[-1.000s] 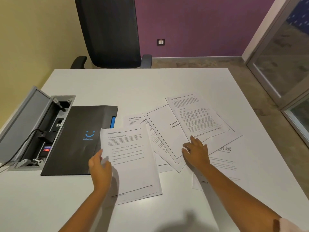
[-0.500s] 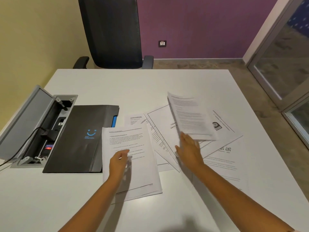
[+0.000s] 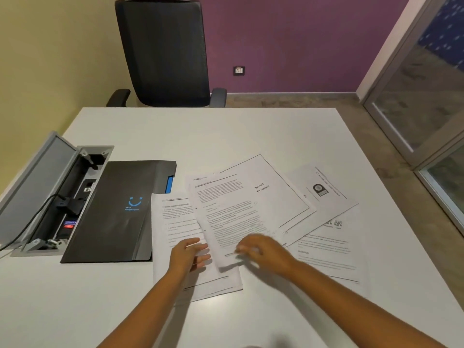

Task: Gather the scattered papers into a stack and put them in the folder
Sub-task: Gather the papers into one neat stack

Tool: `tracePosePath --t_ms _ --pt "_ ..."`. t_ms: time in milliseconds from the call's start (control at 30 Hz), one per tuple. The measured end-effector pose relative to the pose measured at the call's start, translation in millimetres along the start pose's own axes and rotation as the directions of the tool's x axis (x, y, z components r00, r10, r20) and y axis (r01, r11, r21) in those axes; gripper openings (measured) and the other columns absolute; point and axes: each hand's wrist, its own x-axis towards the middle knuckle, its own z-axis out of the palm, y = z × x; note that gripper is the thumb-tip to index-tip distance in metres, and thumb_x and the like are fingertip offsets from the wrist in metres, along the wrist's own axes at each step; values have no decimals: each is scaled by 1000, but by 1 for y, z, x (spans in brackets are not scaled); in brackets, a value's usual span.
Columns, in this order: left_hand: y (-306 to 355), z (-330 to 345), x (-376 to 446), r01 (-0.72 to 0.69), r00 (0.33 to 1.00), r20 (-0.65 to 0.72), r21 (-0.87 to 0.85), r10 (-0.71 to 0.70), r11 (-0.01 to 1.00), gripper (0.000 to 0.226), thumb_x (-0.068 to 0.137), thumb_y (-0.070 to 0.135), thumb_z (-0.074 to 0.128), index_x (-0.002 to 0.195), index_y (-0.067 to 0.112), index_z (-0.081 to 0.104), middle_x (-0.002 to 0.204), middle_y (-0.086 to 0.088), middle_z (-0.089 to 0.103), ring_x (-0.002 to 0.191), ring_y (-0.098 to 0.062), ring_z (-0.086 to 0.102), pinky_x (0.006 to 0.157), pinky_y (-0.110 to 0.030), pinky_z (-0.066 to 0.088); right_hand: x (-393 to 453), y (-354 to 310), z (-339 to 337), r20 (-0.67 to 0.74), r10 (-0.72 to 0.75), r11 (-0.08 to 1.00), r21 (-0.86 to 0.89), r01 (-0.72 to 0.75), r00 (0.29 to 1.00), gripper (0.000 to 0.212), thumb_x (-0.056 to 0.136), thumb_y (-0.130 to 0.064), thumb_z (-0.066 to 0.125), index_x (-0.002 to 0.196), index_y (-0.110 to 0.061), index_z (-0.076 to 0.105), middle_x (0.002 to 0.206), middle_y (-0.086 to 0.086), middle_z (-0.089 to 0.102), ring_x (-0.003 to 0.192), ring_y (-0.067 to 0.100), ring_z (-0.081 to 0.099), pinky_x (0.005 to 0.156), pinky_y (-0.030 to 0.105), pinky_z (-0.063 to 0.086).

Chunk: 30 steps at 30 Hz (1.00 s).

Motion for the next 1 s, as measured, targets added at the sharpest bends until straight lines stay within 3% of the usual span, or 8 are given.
tracePosePath --t_ms 133,233,333,400,567,667,833,1000 --pt "-3 -4 12 34 999 13 -31 -34 999 26 90 0 50 116 0 52 107 -24 64 77 -36 64 68 -39 53 14 32 -54 -307 261 946 272 -178 915 19 93 -19 52 101 -11 68 101 -1 67 81 -5 63 64 1 45" --pt "-9 0 9 50 998 27 19 -50 999 21 93 3 46 113 3 52 104 -19 63 73 -31 64 65 -35 52 17 64 -87 -445 438 899 224 -377 781 22 93 -19 53 109 -8 63 113 9 65 79 4 63 58 5 47" --pt "-13 5 13 47 999 -21 46 -46 998 20 93 3 46 111 3 54 103 -17 63 83 -32 63 66 -34 52 24 99 -108 -448 550 784 -14 -621 705 44 89 -24 58 128 -7 47 131 16 54 119 29 51 98 36 42" --pt "-11 8 16 30 998 -65 56 -26 998 18 92 1 46 107 3 55 98 -17 62 85 -32 61 65 -34 51 27 112 -114 -422 604 717 -83 -692 676 56 88 -29 59 135 -8 37 139 15 47 130 34 40 106 42 32" --pt "-6 13 21 34 997 57 164 -44 986 17 89 -2 45 74 7 46 65 -11 47 50 -18 41 54 -28 42 39 120 -111 -440 628 713 -6 -701 642 53 87 -22 61 133 -7 40 138 15 49 126 35 44 106 43 36" --pt "-5 18 24 71 993 80 173 -86 982 27 88 0 48 64 9 40 60 -7 40 47 -16 33 51 -27 40 43 115 -106 -409 652 737 147 -660 638 44 85 -17 63 125 -6 50 133 14 54 120 33 52 103 45 40" --pt "-8 27 29 54 996 61 216 -69 975 7 90 8 51 89 2 52 85 -16 60 69 -24 54 53 -29 45 44 103 -96 -365 658 752 337 -566 658 34 78 -8 69 111 -7 59 119 12 62 106 27 58 94 41 48" --pt "-8 28 31 3 1000 12 313 -7 950 33 89 3 48 122 -2 50 119 -24 60 98 -31 60 78 -37 54 38 99 -92 -295 708 668 575 -473 641 48 76 3 64 121 -7 51 120 13 53 98 24 55 75 29 48"
